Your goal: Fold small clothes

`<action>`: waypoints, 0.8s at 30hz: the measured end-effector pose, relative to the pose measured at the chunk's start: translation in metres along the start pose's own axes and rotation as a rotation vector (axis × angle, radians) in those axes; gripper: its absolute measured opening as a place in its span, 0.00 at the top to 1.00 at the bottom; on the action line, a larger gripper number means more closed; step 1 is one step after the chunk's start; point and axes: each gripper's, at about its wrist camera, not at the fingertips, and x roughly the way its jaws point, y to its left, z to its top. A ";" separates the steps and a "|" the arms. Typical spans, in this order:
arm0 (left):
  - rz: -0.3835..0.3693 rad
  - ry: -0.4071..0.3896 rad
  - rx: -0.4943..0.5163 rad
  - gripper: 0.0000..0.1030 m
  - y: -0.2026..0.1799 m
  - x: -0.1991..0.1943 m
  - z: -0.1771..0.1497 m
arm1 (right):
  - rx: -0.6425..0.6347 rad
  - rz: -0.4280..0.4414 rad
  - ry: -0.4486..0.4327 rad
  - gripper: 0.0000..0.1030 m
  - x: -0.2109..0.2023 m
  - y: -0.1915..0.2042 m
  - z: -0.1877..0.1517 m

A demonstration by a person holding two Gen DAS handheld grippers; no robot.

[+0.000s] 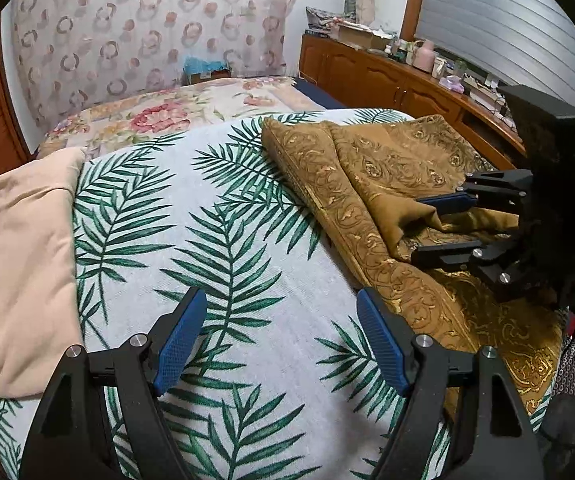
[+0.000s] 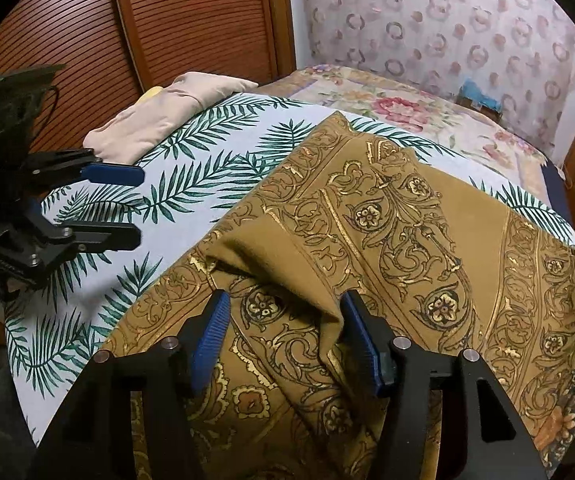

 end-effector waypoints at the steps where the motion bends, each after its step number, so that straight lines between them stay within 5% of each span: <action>1: -0.004 0.001 0.001 0.24 0.000 0.002 0.001 | -0.005 -0.003 0.000 0.42 0.002 0.002 -0.001; 6: -0.025 0.008 0.003 0.24 -0.002 0.008 0.001 | -0.008 -0.015 -0.006 0.50 0.008 0.008 -0.001; 8: -0.031 0.010 0.002 0.24 -0.003 0.010 0.001 | -0.007 -0.023 -0.014 0.76 0.007 0.008 -0.002; 11: -0.040 0.012 0.005 0.24 -0.006 0.011 0.003 | 0.024 -0.030 -0.024 0.95 0.005 0.000 -0.003; 17: -0.052 -0.002 0.014 0.24 -0.012 0.007 0.005 | 0.040 -0.086 -0.125 0.96 -0.027 -0.014 0.007; 24: -0.070 -0.001 0.019 0.24 -0.019 0.008 0.005 | 0.067 -0.260 -0.200 0.96 -0.066 -0.057 0.026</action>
